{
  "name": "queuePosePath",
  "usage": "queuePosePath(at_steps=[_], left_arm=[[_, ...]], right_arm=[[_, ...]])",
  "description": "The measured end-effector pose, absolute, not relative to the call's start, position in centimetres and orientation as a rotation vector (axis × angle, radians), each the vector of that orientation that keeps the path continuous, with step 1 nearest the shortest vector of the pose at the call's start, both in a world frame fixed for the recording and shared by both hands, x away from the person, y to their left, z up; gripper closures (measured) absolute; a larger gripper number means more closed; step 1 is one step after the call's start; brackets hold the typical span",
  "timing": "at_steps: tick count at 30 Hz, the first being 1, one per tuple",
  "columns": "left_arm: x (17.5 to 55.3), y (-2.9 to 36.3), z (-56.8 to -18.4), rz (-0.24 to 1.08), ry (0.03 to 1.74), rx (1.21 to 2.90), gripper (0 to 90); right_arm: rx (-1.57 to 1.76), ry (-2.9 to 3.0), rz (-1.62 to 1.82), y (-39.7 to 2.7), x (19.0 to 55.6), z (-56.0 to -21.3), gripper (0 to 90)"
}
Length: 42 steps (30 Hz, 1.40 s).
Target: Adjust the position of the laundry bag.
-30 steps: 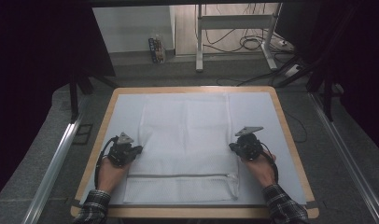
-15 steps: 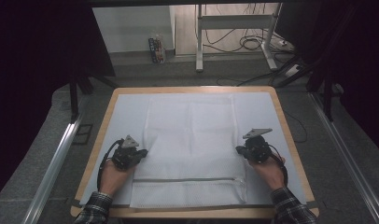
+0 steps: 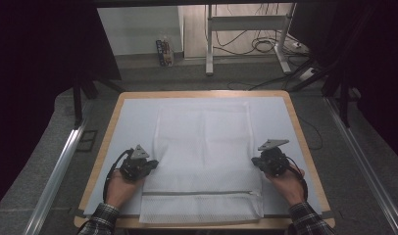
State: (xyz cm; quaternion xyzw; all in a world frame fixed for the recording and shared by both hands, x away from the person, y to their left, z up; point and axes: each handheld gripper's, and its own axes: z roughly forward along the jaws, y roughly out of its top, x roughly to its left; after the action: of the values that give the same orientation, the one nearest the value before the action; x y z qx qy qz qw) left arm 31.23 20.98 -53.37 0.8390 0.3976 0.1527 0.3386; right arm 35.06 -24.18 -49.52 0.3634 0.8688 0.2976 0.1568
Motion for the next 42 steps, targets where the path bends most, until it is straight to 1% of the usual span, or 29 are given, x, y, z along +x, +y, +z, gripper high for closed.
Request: queuePosePath(at_steps=[10, 13, 15, 17, 18, 20, 22, 23, 24, 26, 27, 29, 31, 36, 39, 41, 42], left_arm=[[31.3, 20.8, -53.6, 0.393, 1.034, 2.213, 86.0], [31.4, 20.9, -53.6, 0.398, 1.044, 2.207, 84.5], [31.3, 20.9, -53.6, 0.404, 1.061, 2.190, 80.4], [31.3, 21.0, -53.5, 0.425, 1.063, 2.178, 73.0], [31.3, 21.0, -53.5, 0.427, 1.065, 2.177, 70.3], [31.3, 21.1, -53.5, 0.427, 1.061, 2.162, 66.7], [31.3, 21.0, -53.4, 0.430, 1.060, 2.158, 61.1], [31.2, 21.0, -53.4, 0.449, 1.056, 2.155, 58.3], [31.2, 21.0, -53.4, 0.449, 1.056, 2.155, 55.5], [31.2, 21.0, -53.3, 0.448, 1.051, 2.143, 51.9], [31.1, 21.1, -53.2, 0.453, 1.048, 2.129, 49.9], [31.1, 21.2, -53.2, 0.464, 1.049, 2.117, 46.3], [31.1, 21.2, -53.2, 0.467, 1.049, 2.112, 42.9], [31.0, 21.4, -53.2, 0.487, 1.052, 2.104, 37.7], [31.0, 21.4, -53.2, 0.483, 1.055, 2.103, 36.1], [31.0, 21.4, -53.1, 0.484, 1.053, 2.106, 35.2], [30.9, 21.4, -53.1, 0.485, 1.051, 2.113, 35.0]], right_arm=[[1.053, 2.496, 0.835, -24.4, 34.8, -50.0, 86.9], [1.051, 2.498, 0.833, -24.5, 34.8, -50.0, 86.0], [1.048, 2.494, 0.834, -24.5, 34.9, -50.0, 81.4], [1.048, 2.488, 0.840, -24.5, 34.9, -50.1, 74.1], [1.048, 2.487, 0.840, -24.5, 34.9, -50.1, 72.4], [1.044, 2.484, 0.840, -24.4, 34.9, -50.1, 67.0], [1.037, 2.481, 0.842, -24.4, 34.8, -50.0, 65.5], [1.027, 2.477, 0.841, -24.4, 34.6, -50.0, 61.2], [1.031, 2.466, 0.842, -24.4, 34.5, -49.9, 59.4], [1.028, 2.460, 0.846, -24.5, 34.4, -49.9, 58.6], [1.029, 2.453, 0.864, -24.7, 34.2, -49.8, 56.0], [1.028, 2.452, 0.878, -24.9, 33.9, -49.7, 54.0], [1.024, 2.449, 0.893, -25.1, 33.6, -49.6, 52.3], [1.017, 2.454, 0.906, -25.5, 32.9, -49.5, 49.4], [1.018, 2.453, 0.921, -25.7, 32.4, -49.5, 44.3], [1.017, 2.452, 0.924, -25.7, 32.3, -49.5, 43.1], [1.017, 2.455, 0.926, -25.8, 32.1, -49.5, 40.4]])
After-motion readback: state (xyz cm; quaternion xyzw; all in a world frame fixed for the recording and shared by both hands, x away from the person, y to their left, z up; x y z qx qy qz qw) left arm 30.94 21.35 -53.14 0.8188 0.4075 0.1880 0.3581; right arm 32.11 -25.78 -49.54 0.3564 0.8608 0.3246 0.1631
